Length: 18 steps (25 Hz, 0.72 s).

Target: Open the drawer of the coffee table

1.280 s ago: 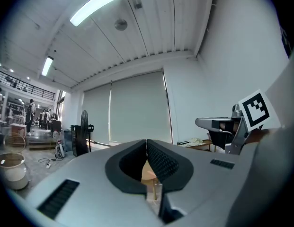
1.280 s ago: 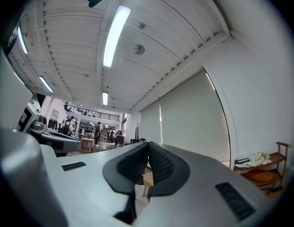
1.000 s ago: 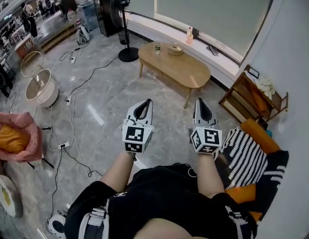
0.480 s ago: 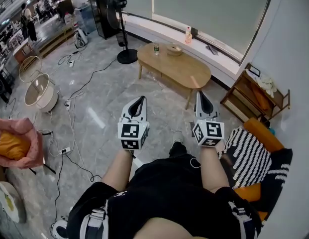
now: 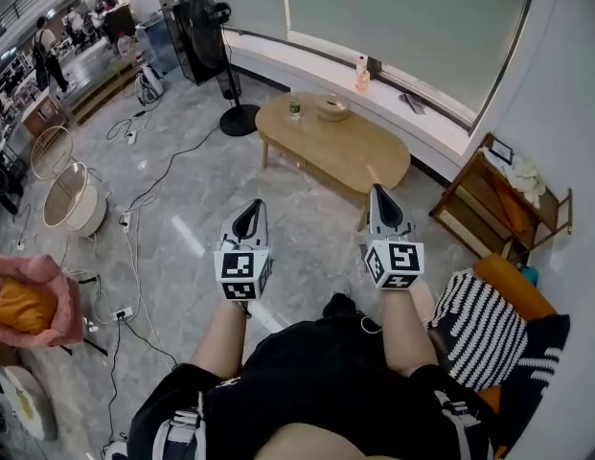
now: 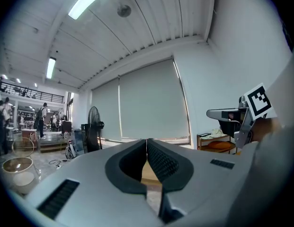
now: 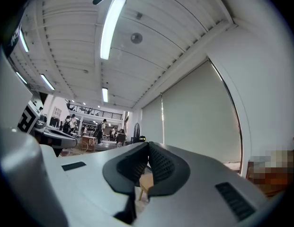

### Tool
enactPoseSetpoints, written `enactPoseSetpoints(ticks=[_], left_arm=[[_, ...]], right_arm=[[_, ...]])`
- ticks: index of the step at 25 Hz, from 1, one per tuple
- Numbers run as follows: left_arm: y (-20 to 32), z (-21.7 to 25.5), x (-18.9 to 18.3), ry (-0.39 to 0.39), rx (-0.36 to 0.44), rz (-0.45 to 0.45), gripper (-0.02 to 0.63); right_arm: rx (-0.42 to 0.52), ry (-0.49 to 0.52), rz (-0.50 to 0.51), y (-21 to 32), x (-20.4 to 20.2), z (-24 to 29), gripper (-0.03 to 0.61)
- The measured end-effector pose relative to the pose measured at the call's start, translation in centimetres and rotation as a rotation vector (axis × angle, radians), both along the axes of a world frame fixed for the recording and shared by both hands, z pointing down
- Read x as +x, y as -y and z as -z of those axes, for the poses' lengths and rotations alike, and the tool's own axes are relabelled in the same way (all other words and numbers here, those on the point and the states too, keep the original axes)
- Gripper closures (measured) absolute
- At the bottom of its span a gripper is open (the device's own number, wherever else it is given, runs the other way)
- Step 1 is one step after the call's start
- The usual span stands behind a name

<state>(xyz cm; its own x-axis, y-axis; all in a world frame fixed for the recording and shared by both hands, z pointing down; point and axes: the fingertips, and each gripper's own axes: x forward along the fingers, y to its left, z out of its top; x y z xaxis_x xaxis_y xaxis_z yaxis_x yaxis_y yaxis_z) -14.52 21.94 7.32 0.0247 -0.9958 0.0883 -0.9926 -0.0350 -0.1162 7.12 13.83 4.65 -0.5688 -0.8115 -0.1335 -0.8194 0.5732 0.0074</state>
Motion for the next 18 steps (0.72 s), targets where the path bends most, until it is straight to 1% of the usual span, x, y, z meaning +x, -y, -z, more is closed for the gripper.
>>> enactPoseSetpoints(ticks=[4,6,8,10,14,18], left_arm=[[11.3,-0.3,1.0,0.002,-0.047,-0.018,0.592],[16.7,-0.3,1.9,0.021,-0.065,-0.033,0.592],[21.8,-0.1,2.4,0.036,-0.077,-0.032,0.592],[26.2,0.1,2.5,0.029,-0.085,-0.022,0.591],[32.0,0.2,1.9,0.003,-0.099,0.009,0.592],[35.6,-0.5,1.1,-0.024,-0.122,0.018,0.592]], right_arm=[[-0.052,0.000,-0.009,11.5,0.7,-0.6,0.563],[-0.072,-0.007,-0.003,16.9,1.1,-0.7,0.563],[-0.086,-0.012,0.006,22.1,1.6,-0.7,0.563],[-0.094,-0.014,0.016,26.6,1.9,-0.5,0.563],[-0.107,-0.028,0.026,33.0,2.2,-0.7,0.563],[-0.143,-0.034,0.034,36.7,1.9,-1.8,0.563]])
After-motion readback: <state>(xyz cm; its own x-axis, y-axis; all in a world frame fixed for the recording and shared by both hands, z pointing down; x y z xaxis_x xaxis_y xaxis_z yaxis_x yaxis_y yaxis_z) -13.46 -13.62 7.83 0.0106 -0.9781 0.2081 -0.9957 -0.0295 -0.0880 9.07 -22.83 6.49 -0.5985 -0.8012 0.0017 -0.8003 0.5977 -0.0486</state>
